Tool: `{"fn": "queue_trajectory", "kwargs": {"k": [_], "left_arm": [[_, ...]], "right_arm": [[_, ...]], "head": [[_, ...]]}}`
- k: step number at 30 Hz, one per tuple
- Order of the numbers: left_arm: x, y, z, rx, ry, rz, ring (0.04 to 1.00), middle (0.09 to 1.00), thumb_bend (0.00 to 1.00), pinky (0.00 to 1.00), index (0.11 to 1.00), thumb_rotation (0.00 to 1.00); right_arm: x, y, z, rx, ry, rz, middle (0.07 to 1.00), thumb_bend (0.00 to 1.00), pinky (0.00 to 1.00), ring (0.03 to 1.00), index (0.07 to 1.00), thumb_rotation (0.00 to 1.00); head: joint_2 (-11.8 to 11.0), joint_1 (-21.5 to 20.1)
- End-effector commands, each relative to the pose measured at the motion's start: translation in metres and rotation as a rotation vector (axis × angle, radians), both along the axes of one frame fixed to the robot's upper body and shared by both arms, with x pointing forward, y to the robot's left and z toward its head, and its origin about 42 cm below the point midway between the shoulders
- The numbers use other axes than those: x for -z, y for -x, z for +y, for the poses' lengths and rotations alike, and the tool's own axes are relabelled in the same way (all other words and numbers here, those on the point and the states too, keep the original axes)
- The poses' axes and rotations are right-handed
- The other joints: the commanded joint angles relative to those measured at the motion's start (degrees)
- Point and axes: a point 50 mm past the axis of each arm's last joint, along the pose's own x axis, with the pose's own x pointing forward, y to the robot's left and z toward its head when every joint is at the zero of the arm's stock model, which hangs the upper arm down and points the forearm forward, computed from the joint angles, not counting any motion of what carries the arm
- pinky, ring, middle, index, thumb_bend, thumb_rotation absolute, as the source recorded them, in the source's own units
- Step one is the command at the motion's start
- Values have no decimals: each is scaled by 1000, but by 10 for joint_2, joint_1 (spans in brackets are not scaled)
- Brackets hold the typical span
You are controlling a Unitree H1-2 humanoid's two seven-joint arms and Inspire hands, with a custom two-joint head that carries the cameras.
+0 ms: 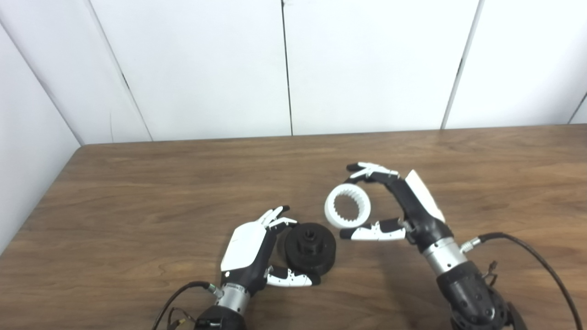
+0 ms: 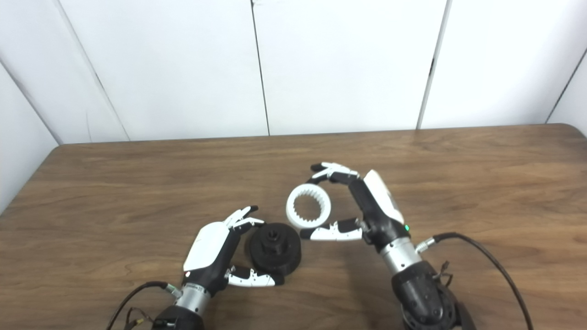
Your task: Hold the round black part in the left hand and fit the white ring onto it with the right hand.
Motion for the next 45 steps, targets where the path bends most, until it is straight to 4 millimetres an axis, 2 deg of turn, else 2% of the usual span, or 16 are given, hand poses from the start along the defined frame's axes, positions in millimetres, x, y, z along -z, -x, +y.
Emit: {"fn": "queue_trajectory", "kwargs": {"k": [1, 6, 10, 31, 45], "left_arm": [[6, -2, -4, 11, -21, 38, 935, 935, 902, 869, 651, 346], [5, -3, -4, 14, -19, 35, 932, 932, 907, 871, 650, 352], [5, -3, -5, 14, -18, 33, 931, 931, 910, 870, 648, 356], [4, -2, -9, 18, -12, 41, 933, 932, 903, 881, 649, 347], [2, -2, -9, 14, -13, 39, 933, 934, 904, 880, 649, 343]], "right_arm": [[-19, 0, 10, -27, -21, -65, 798, 522, 779, 857, 481, 141], [-10, 0, 20, -64, -5, -28, 796, 521, 759, 859, 480, 144], [-6, -3, 26, -83, 10, 4, 803, 521, 791, 876, 480, 145], [1, -21, 54, -124, 36, 46, 799, 522, 754, 846, 480, 141], [19, -24, 48, -131, 119, 84, 800, 522, 748, 847, 480, 143]], "head": [[0, 1], [2, 4], [2, 6], [6, 16], [11, 19]]}}
